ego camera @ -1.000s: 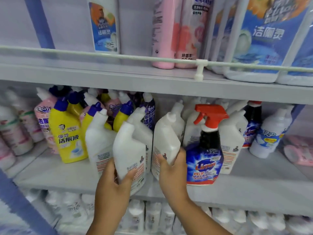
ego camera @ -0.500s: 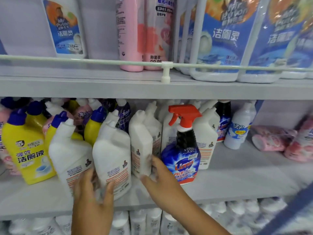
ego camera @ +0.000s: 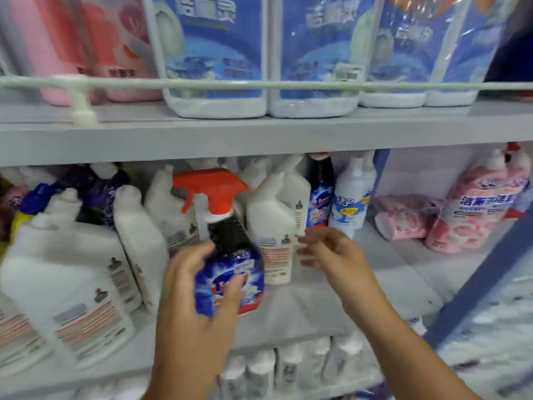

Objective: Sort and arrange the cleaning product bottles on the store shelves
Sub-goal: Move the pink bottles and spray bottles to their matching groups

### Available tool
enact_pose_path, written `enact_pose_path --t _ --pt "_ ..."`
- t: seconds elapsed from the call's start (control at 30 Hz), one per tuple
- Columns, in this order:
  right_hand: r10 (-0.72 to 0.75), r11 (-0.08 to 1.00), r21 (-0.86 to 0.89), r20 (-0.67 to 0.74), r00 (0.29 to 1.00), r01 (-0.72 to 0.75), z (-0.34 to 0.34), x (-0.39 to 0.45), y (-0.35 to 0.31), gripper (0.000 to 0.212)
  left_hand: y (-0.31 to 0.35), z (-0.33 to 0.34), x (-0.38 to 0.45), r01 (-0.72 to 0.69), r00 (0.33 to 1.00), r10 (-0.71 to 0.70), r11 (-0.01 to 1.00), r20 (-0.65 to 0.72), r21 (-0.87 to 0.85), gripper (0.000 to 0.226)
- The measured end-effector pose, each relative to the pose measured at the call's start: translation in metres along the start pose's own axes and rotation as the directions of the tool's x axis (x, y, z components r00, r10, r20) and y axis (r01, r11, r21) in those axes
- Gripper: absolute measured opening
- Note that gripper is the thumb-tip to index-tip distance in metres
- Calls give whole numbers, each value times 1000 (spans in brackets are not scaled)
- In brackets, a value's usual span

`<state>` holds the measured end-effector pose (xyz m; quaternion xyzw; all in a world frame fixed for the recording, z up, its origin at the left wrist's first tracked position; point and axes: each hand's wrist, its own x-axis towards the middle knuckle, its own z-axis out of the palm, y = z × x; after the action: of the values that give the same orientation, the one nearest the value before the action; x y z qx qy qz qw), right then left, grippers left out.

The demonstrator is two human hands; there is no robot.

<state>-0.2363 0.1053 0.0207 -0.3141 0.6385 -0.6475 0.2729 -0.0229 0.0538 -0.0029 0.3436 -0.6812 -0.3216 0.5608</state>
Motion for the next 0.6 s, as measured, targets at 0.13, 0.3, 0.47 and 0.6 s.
enact_pose_path --t 0.13,0.3,0.47,0.6 --pt "-183 951 -263 -63 981 161 -44 81 -22 8 3 25 28 179 983 -171 972 -65 150 54" --pt "-426 778 -503 20 905 377 -45 159 -54 13 -5 54 36 266 959 -236 938 -156 221 38" --pt "-366 599 -715 155 918 360 -21 214 -47 30 -5 60 34 298 945 -260 934 -201 196 26" --pt "-361 447 -846 125 924 289 -6 238 -36 33 -7 59 36 317 940 -280 929 -193 193 25"
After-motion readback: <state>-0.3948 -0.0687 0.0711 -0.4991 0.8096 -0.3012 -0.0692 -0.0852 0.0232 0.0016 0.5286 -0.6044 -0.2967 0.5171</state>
